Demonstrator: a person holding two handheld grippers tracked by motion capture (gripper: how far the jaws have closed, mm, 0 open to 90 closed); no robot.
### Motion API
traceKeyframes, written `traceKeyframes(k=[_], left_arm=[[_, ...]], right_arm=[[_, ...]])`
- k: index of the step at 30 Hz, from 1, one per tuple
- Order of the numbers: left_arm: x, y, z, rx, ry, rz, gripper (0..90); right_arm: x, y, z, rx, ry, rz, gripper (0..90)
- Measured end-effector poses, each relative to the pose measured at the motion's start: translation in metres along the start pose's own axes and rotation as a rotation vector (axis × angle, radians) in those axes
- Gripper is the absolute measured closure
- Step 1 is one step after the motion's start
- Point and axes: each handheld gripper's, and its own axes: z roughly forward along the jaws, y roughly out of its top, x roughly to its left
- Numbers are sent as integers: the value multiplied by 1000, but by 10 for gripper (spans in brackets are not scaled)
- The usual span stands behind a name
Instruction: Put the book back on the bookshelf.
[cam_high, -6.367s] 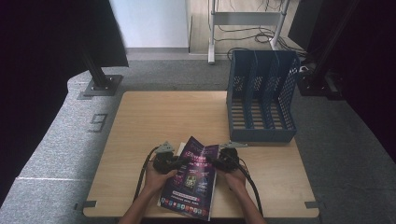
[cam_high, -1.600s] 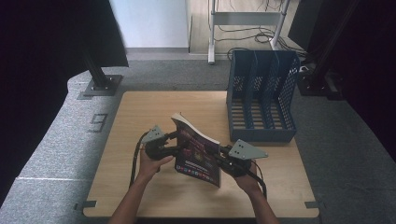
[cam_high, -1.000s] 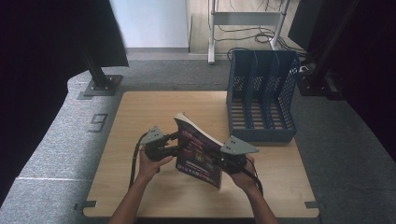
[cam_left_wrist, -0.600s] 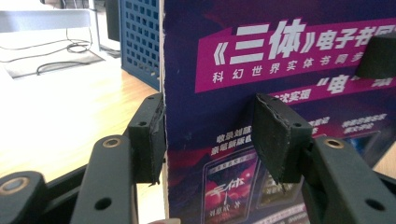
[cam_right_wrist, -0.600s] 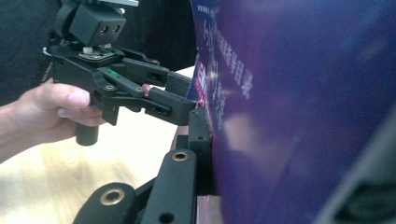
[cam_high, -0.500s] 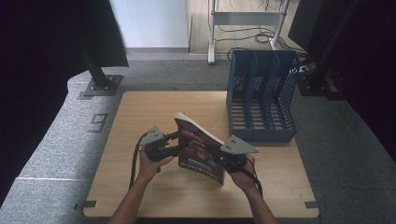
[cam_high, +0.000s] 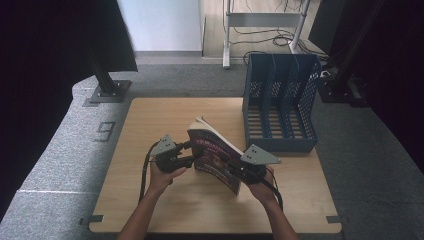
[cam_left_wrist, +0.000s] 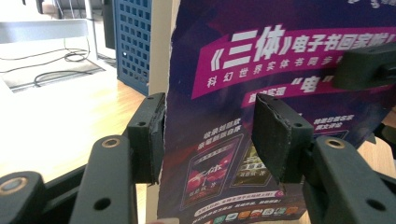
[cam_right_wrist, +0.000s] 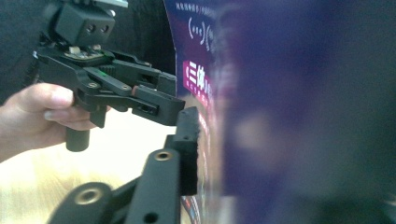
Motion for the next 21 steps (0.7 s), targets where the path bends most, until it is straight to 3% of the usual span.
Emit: traceKeyframes(k=[5,6,21], left_arm=[[0,0,0,-2,-5,-1,458],[0,0,0,-2,-4,-1,457],[3,-6,-12,2,27,-6,404]], right_arm=[[-3,1,2,-1,0,13,738],[-2,1,2,3,-18,8,802],[-4,0,1,-6,-34,46,818]])
